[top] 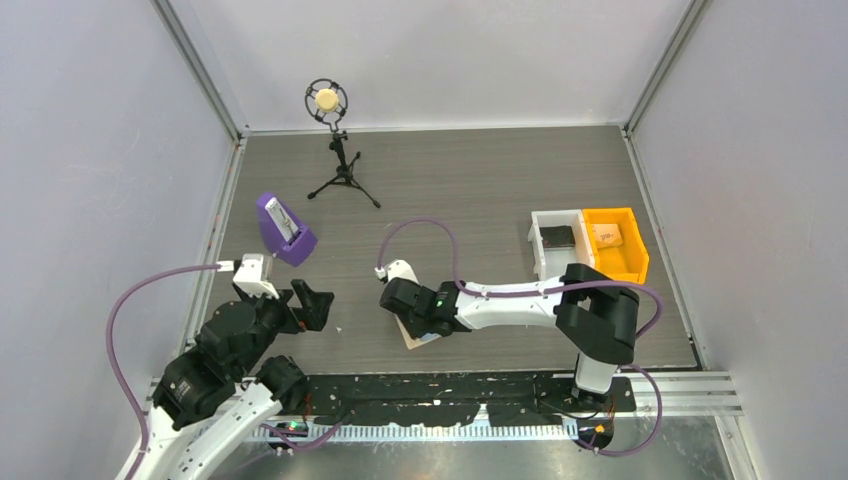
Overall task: Take the credit cards out of the card holder
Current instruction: Remove the credit card from the card holder.
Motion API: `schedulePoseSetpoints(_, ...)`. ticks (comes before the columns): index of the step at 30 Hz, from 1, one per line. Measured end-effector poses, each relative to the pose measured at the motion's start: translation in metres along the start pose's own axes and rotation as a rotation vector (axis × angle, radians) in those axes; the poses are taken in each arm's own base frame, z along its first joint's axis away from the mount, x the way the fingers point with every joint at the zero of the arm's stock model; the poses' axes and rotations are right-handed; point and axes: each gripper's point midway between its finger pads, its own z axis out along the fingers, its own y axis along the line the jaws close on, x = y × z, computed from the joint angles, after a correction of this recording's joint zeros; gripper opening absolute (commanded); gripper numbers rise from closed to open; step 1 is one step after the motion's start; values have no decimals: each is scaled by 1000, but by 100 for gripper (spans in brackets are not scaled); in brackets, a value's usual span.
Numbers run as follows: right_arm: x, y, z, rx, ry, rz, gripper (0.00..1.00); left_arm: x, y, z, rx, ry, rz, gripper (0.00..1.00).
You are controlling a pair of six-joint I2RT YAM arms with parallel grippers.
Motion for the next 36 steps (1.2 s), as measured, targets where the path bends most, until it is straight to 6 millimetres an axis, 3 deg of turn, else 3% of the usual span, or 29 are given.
schedulePoseSetpoints(4, -3, 8, -4, -45, -9, 28, 11, 5, -6, 3, 17, 35, -17, 99)
schedulePoseSetpoints(6, -5, 16, -6, -84, -19, 55, 17, 9, -10, 7, 27, 58, -26, 99)
schedulePoseSetpoints(9, -8, 27, -7, -136, -22, 98, 37, 22, -14, 16, 29, 110, -38, 99)
schedulePoseSetpoints(12, -12, 33, -10, -164, -32, 121, 49, 42, -17, 28, 31, 180, -59, 94)
schedulePoseSetpoints(16, -19, 25, -26, -196, -63, 150, 49, 68, -27, 42, 63, 268, -101, 86)
schedulePoseSetpoints(21, -24, -7, -45, -220, -114, 222, 47, 102, -51, 62, 155, 392, -172, 76)
schedulePoseSetpoints(27, -2, -40, -38, -195, -86, 274, 40, 140, -70, 80, 219, 526, -249, 65)
schedulePoseSetpoints(32, 16, -48, -31, -208, -46, 293, 37, 143, -86, 88, 281, 544, -283, 48)
schedulePoseSetpoints(36, 19, -57, -27, -207, -44, 311, 37, 139, -100, 94, 337, 529, -302, 41)
